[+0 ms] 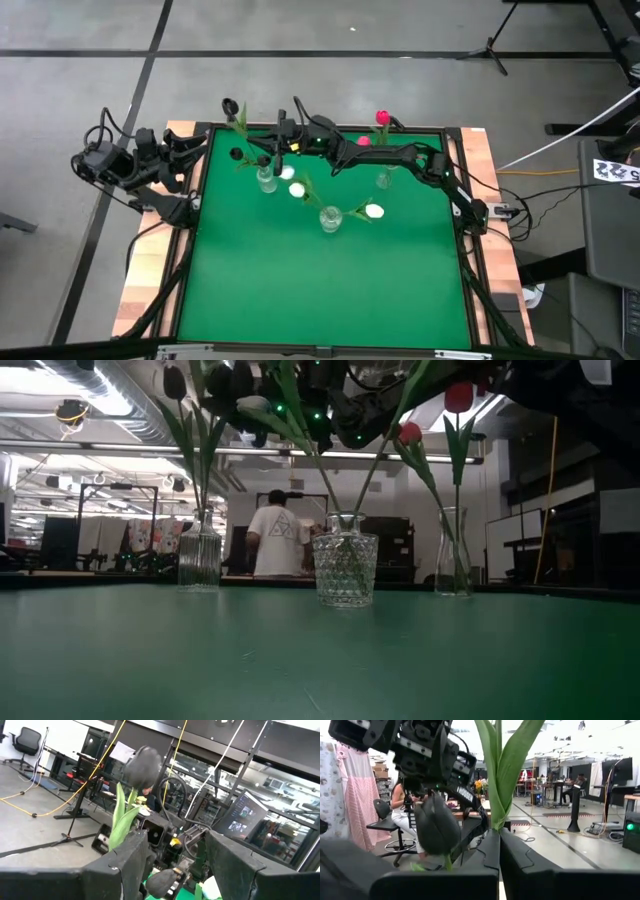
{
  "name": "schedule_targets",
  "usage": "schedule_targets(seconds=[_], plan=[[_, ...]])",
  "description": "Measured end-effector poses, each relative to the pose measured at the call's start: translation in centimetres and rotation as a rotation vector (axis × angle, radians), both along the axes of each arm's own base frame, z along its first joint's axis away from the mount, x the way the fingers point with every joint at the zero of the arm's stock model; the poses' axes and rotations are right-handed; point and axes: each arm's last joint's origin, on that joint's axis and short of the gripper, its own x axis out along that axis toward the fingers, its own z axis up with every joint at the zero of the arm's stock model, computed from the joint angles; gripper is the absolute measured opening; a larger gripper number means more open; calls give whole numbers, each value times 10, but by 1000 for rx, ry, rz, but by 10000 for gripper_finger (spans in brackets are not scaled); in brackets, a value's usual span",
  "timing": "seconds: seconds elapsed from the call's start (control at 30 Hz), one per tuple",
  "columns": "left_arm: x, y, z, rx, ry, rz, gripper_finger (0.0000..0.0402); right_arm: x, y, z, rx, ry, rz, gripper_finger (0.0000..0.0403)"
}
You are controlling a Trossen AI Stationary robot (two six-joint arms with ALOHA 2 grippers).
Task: Sort flowers into vase by color
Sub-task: Put the black tulip into the left transparent vase
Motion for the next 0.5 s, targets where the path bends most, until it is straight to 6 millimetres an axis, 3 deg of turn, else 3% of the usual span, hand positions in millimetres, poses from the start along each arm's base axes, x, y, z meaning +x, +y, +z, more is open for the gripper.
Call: schedule_targets(seconds=[0.5], plan=[[0,0,0,-2,-1,0,200,4,3,-12,3,98,-11,0]])
